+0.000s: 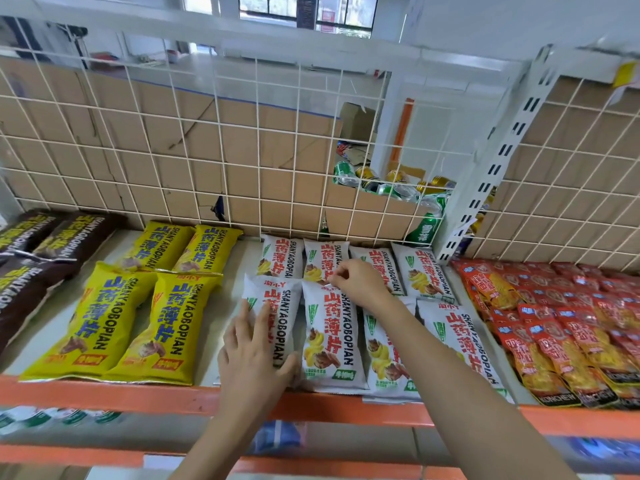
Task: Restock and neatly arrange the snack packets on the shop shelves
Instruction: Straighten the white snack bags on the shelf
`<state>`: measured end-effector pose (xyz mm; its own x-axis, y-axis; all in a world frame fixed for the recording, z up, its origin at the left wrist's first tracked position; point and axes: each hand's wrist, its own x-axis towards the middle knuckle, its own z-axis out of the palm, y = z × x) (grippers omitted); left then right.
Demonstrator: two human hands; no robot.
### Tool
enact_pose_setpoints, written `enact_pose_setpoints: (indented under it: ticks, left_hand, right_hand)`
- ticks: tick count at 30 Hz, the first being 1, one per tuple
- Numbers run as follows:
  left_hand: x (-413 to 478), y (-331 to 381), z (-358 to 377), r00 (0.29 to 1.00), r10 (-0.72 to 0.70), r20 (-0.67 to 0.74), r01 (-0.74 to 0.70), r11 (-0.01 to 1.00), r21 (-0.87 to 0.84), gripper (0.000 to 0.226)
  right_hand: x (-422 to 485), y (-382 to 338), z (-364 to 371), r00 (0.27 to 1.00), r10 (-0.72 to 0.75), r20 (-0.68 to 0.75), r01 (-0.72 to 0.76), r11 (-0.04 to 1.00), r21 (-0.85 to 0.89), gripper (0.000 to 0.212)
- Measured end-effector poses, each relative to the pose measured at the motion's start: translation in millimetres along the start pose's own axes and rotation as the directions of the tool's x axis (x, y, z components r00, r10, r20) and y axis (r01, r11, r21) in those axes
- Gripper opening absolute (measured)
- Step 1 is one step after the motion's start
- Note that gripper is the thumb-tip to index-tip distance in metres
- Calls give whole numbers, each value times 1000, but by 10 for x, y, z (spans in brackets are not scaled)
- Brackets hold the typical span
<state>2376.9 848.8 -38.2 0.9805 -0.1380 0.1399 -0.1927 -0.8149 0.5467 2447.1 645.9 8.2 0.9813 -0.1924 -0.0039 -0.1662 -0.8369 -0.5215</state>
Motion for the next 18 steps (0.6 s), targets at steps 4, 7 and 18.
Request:
enact_pose_setpoints:
  ticks: [4,7,18]
  left_hand:
    - [64,72,-65,989,122,-86,-123,992,-13,70]
    - [113,264,-96,963,258,-84,-258,966,10,59]
    - [-120,1210,297,852,507,131,-479,855,-197,49]
  right_hand:
    - [-95,105,-124,985,23,-172,-13,998,54,17]
    - [-226,316,-284,970,73,-233,-59,996,66,16]
    - [-479,968,-613,999,30,-31,-30,999,-17,13]
